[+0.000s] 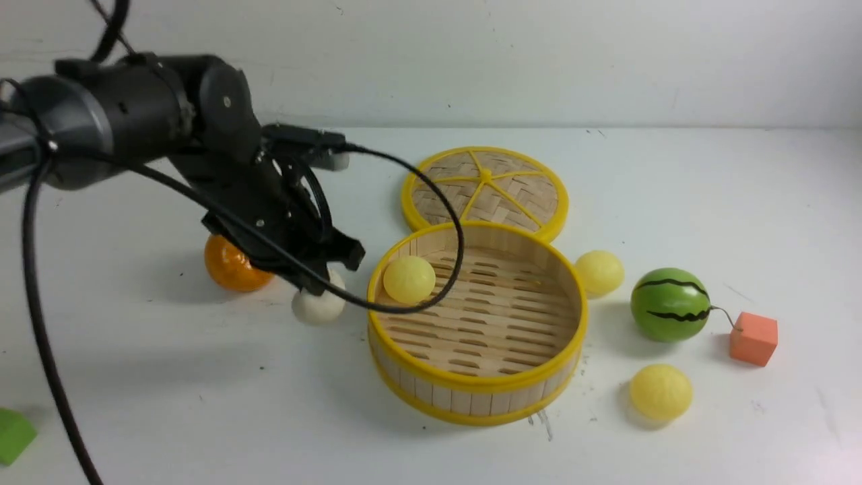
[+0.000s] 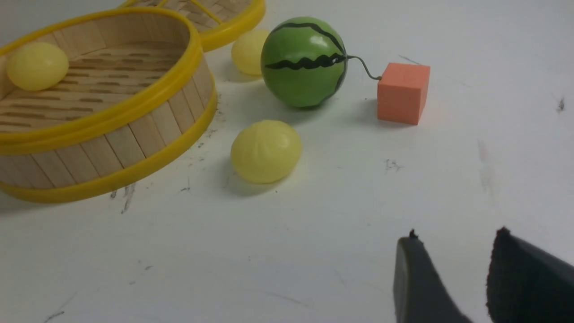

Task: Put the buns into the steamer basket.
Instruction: Use the left arm to put the steamed stuffed bun into the steamer

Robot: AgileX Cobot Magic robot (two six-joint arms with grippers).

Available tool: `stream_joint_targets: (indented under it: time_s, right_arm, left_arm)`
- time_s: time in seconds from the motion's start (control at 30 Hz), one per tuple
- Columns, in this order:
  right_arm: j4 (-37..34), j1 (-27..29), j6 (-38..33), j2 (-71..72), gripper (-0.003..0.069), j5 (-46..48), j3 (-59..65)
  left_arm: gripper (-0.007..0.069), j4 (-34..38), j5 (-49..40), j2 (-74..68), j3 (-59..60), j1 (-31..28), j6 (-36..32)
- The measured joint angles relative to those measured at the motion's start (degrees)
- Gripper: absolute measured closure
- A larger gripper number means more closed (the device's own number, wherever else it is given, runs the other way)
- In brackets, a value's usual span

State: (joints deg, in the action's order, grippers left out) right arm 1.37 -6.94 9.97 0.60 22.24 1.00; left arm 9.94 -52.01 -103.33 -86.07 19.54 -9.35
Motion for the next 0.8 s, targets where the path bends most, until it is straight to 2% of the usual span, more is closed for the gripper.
stream_joint_targets:
  time_s: [0.17, 0.27, 0.43, 0.57, 0.67, 0.7, 0.73, 0.8]
  right_arm:
    - [0.0, 0.0, 0.0, 0.0, 0.0418, 0.0, 0.0]
    - [0.0, 0.0, 0.0, 0.0, 0.0418, 0.0, 0.0]
    - [0.0, 0.0, 0.0, 0.0, 0.0418, 0.0, 0.0]
    - [0.0, 0.0, 0.0, 0.0, 0.0418, 0.0, 0.0]
    - [0.0, 0.0, 0.0, 0.0, 0.0418, 0.0, 0.0]
    - [0.0, 0.0, 0.0, 0.0, 0.0418, 0.0, 0.0]
    - [0.0, 0.0, 0.0, 0.0, 0.0418, 0.0, 0.0]
    - [0.0, 0.0, 0.0, 0.0, 0.0418, 0.0, 0.0]
  left_arm:
    - [0.0631, 2.7, 0.7, 2.2, -1.4, 6.1, -0.9]
    - [0.0631, 3.3, 5.1, -1.0, -1.4, 11.2, -1.1]
    - [0.0625, 3.1, 11.8, -7.3, -1.4, 13.4, -1.1]
    - [0.0579, 1.8, 13.4, -10.6, -1.4, 13.4, -1.1]
    - [0.0433, 1.0, 12.9, -10.9, -1.4, 13.4, -1.1]
    - [0.0423, 0.9, 12.8, -10.9, -1.4, 13.4, -1.1]
    - [0.0349, 0.9, 11.8, -10.2, -1.5, 13.4, -0.9]
    - [0.025, 0.6, 8.8, -8.7, -2.2, 13.4, 0.4]
